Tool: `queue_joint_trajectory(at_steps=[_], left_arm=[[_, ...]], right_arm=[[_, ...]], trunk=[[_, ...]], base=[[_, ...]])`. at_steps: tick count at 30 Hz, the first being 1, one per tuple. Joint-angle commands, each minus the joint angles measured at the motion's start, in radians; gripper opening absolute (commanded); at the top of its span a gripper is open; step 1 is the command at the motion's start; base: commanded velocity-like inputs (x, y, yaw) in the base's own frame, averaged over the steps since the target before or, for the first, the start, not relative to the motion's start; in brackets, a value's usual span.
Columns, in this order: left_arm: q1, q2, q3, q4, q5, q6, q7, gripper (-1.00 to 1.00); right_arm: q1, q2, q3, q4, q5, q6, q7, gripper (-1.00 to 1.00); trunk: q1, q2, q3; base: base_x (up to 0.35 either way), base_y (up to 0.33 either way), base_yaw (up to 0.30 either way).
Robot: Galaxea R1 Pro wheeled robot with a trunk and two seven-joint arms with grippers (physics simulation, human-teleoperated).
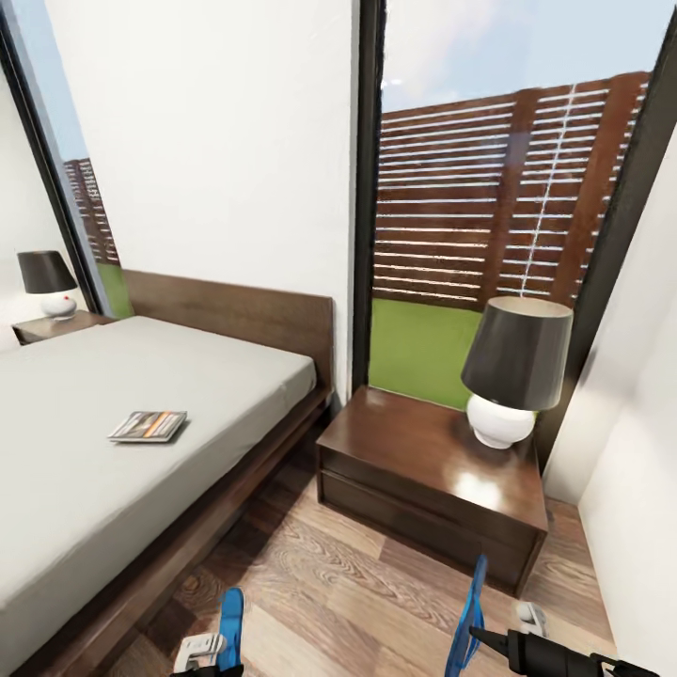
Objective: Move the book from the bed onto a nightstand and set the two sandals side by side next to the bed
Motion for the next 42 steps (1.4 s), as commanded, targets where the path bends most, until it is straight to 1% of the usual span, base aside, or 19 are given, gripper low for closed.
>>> queue_joint_trajectory(at_steps=[1,23,31,42], left_arm=[[-0.001,0.0,0.007,0.001,-0.01,-0.007,-0.001,-1.0],[-0.001,0.0,0.007,0.001,-0.012,-0.007,-0.001,-1.0],[-0.001,0.0,0.006,0.001,-0.011,-0.007,0.0,-1.0],[-0.001,0.0,0.007,0.001,-0.011,-0.007,0.001,-1.0]], right_arm=[[-0.001,0.0,0.007,0.002,-0.011,0.005,0.007,-1.0],[-0.001,0.0,0.007,0.003,-0.011,0.005,0.007,-1.0],[-0.001,0.0,0.007,0.002,-0.011,0.005,0.007,-1.0],[-0.001,0.0,0.007,0.002,-0.011,0.005,0.007,-1.0]], trunk=[[0.0,0.0,-0.001],[0.0,0.0,-0.001],[0.0,0.0,-0.001],[0.0,0.0,-0.001]], base=[[-0.005,0.0,0.291],[-0.012,0.0,0.291],[0.0,-0.071,0.291],[0.0,-0.005,0.291]])
